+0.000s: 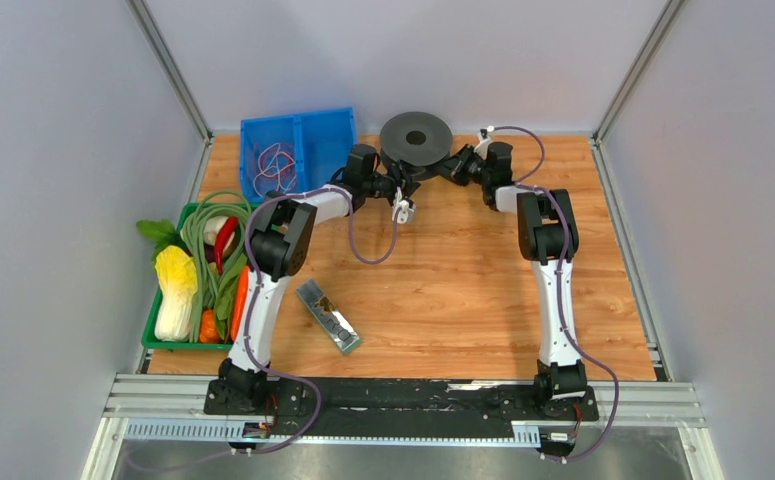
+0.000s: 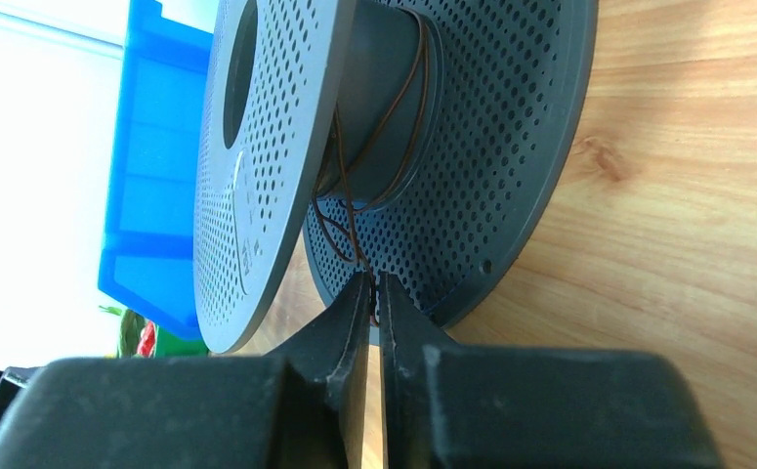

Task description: Wrap the cables

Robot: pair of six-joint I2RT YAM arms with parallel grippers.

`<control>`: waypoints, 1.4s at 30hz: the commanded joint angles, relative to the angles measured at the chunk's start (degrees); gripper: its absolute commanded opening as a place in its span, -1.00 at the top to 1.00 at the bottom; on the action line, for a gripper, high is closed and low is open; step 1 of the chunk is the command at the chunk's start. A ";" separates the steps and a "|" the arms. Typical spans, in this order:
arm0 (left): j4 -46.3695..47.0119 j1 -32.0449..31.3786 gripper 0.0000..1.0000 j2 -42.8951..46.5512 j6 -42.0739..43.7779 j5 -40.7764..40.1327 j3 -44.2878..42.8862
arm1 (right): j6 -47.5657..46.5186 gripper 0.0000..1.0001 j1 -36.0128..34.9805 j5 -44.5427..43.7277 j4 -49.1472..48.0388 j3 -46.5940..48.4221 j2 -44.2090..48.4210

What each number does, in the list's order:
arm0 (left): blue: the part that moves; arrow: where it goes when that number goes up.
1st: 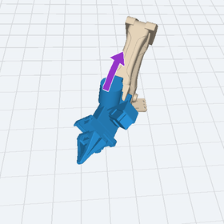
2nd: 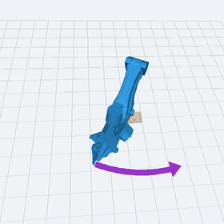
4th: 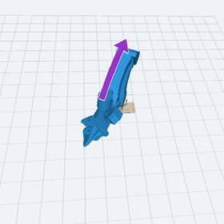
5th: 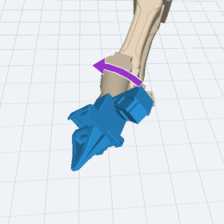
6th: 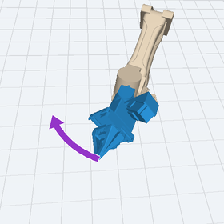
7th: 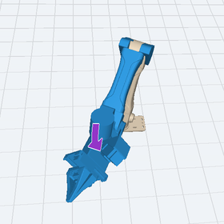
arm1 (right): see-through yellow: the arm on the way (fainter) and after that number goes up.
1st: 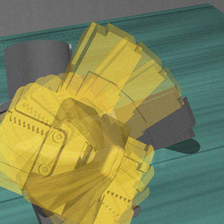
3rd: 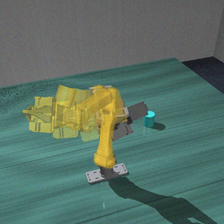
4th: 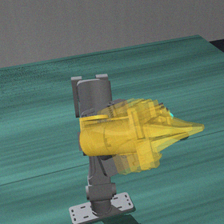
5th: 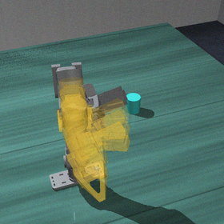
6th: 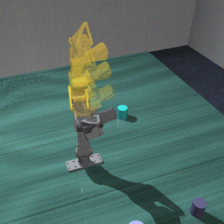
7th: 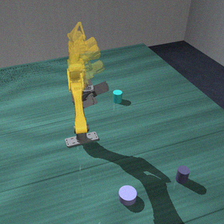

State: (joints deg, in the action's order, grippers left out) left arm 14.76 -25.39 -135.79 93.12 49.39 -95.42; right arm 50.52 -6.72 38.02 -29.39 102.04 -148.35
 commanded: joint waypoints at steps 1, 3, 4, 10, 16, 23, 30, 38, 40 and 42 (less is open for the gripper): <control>-0.09 0.07 -0.08 5.09 1.10 2.21 0.58 | -1.30 0.76 -0.40 -0.75 0.20 -0.53 3.69; -0.09 0.07 -0.08 5.71 -0.22 1.94 0.67 | -1.22 0.66 -0.40 -1.19 0.91 -0.44 3.60; -0.26 0.07 -0.09 6.23 -1.09 1.86 0.76 | -1.22 0.61 -0.31 -1.28 1.17 -0.61 3.69; 1.41 0.07 -0.11 11.23 -5.05 2.56 5.14 | -1.74 0.45 -0.40 -1.72 1.88 -2.10 4.65; 0.44 0.51 -0.12 18.70 -7.52 3.00 11.29 | -2.62 0.17 -0.31 -2.51 1.70 -6.84 8.25; -2.45 1.22 -0.13 26.70 -6.99 2.47 18.07 | -4.99 -0.03 0.65 -2.34 2.40 -12.64 13.78; -12.82 2.44 -0.40 34.79 -10.76 0.19 20.09 | -11.40 -0.22 3.20 -1.11 8.28 -19.85 23.88; -26.16 2.80 -0.45 44.81 -22.88 -5.34 18.52 | -25.45 -0.45 7.93 1.00 24.97 -23.46 40.31; -31.70 2.80 -0.46 46.31 -30.15 -8.41 14.75 | -30.28 -0.49 8.30 0.92 29.11 -23.38 44.62; -36.28 2.80 -0.47 47.45 -39.11 -13.50 10.71 | -34.59 -0.58 8.48 0.65 34.47 -23.03 49.27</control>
State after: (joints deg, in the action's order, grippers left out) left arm -10.02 -22.63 -92.44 71.26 42.61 -76.95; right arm 27.38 1.28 37.82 -5.21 78.78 -108.03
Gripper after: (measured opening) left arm 0.730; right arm 0.757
